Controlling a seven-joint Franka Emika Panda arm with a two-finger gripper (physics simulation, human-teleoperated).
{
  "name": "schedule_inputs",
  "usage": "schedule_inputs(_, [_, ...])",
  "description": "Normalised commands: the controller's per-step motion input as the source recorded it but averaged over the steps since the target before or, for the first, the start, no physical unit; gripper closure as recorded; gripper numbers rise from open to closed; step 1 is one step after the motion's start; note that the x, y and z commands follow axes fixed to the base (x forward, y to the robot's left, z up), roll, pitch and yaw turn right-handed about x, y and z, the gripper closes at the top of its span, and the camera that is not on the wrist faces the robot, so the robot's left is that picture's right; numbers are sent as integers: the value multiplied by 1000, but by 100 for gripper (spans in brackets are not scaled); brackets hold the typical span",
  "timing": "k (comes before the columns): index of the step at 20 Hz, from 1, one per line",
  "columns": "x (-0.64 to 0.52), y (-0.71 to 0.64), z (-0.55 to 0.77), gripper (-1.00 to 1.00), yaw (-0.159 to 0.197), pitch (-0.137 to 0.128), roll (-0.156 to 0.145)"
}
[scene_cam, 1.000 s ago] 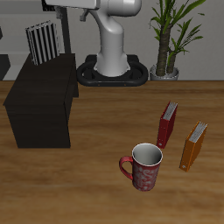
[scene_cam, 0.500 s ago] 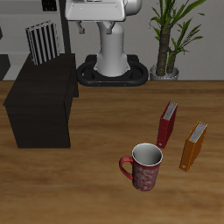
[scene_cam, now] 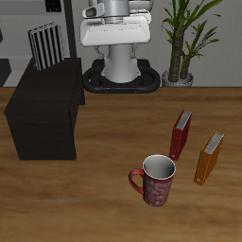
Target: Place the striped book upright on top of the shelf and place the red mug on top of the shelf
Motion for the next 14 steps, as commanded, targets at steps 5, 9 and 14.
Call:
schedule_inputs(5, [510,76,10,-100,27,14,-8])
schedule_inputs(9, [550,195,-35,-100,39,3,3])
schedule_inputs(14, [513,229,-125,-100,13,-4,3])
